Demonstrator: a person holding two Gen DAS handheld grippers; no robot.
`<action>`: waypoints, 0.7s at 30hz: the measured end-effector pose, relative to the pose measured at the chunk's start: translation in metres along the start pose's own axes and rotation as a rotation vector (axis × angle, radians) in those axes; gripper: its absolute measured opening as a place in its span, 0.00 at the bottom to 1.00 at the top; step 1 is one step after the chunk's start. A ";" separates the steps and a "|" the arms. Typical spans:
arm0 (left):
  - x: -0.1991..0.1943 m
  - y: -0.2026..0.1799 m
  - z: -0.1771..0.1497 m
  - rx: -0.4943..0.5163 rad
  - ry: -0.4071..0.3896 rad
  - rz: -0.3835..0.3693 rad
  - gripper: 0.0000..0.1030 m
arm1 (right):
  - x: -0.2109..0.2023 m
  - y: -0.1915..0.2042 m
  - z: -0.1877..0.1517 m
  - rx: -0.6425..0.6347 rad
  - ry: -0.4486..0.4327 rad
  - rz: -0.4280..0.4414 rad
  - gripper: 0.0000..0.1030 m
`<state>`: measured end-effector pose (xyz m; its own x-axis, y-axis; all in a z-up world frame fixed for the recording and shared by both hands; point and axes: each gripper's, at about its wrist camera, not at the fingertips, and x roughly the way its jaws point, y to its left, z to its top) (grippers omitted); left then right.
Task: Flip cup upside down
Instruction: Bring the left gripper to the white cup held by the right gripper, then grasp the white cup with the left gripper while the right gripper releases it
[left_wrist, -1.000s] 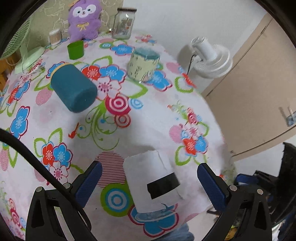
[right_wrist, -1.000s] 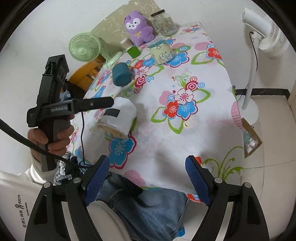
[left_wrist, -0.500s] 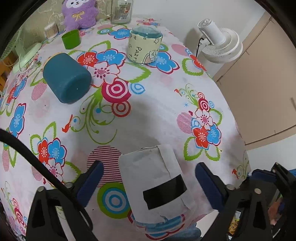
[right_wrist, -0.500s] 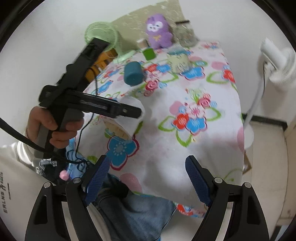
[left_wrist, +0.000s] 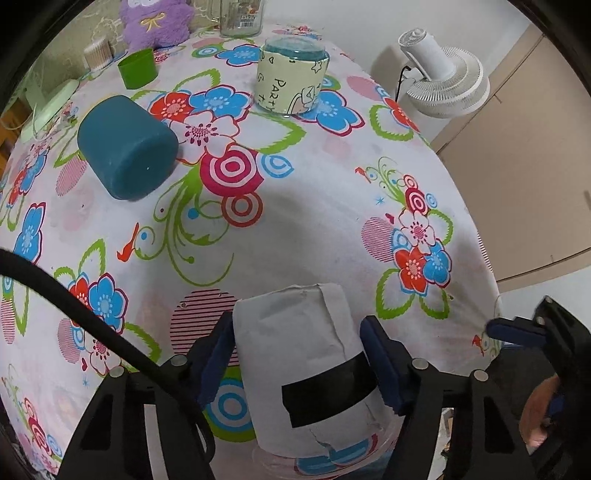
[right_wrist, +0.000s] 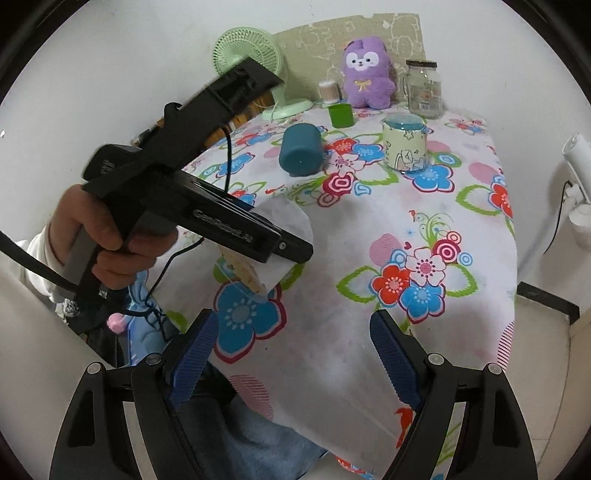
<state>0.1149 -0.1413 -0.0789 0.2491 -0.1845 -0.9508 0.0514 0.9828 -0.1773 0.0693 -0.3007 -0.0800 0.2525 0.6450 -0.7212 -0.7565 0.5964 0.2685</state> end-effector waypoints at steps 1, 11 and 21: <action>-0.001 0.002 0.001 -0.004 0.001 -0.010 0.67 | 0.001 -0.001 0.000 0.002 0.001 0.001 0.83; -0.037 0.017 0.004 -0.036 -0.179 0.019 0.65 | 0.008 -0.003 0.008 -0.014 -0.028 0.001 0.83; -0.056 0.047 -0.003 -0.093 -0.516 0.201 0.62 | 0.031 0.013 0.022 -0.079 -0.045 -0.001 0.83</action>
<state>0.1004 -0.0853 -0.0350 0.6873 0.0511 -0.7246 -0.1259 0.9908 -0.0496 0.0802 -0.2622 -0.0852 0.2788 0.6663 -0.6916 -0.8010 0.5586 0.2153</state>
